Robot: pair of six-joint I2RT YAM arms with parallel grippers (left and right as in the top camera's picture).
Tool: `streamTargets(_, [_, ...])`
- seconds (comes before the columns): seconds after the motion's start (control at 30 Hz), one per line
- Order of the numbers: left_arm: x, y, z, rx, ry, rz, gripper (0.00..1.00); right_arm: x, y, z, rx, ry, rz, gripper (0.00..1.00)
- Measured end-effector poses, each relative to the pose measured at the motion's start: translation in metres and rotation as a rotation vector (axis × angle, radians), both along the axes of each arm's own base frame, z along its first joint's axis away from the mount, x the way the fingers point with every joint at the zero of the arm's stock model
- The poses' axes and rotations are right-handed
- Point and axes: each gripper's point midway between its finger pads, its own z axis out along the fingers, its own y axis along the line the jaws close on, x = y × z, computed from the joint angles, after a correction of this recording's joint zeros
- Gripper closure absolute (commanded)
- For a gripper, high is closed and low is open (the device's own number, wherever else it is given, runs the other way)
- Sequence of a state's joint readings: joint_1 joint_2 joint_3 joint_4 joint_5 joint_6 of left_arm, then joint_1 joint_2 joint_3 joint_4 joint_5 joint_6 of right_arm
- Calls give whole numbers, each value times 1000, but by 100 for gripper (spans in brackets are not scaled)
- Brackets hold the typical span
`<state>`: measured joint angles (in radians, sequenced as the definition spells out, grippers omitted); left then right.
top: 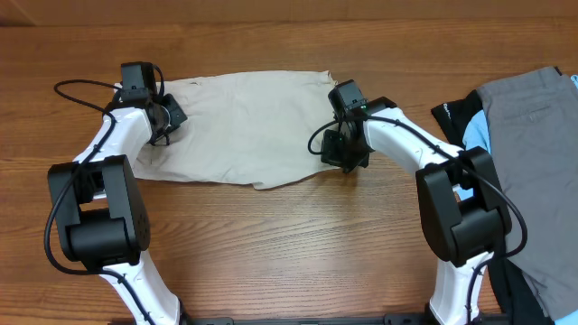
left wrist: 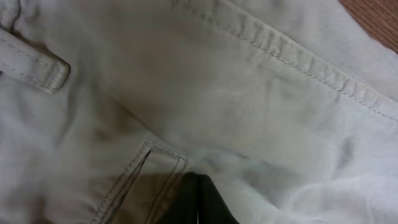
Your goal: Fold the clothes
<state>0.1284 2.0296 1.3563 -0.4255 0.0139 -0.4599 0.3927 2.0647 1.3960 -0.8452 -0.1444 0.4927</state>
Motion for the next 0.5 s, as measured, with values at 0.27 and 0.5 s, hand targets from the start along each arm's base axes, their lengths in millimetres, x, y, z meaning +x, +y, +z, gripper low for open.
streamTargets(0.27, [-16, -22, -8, -18, 80, -58, 96, -19, -19, -2, -75, 35, -87, 96])
streamTargets(0.5, [-24, -71, 16, -2, 77, -193, 96, -49, -49, -2, -206, 136, -180, 96])
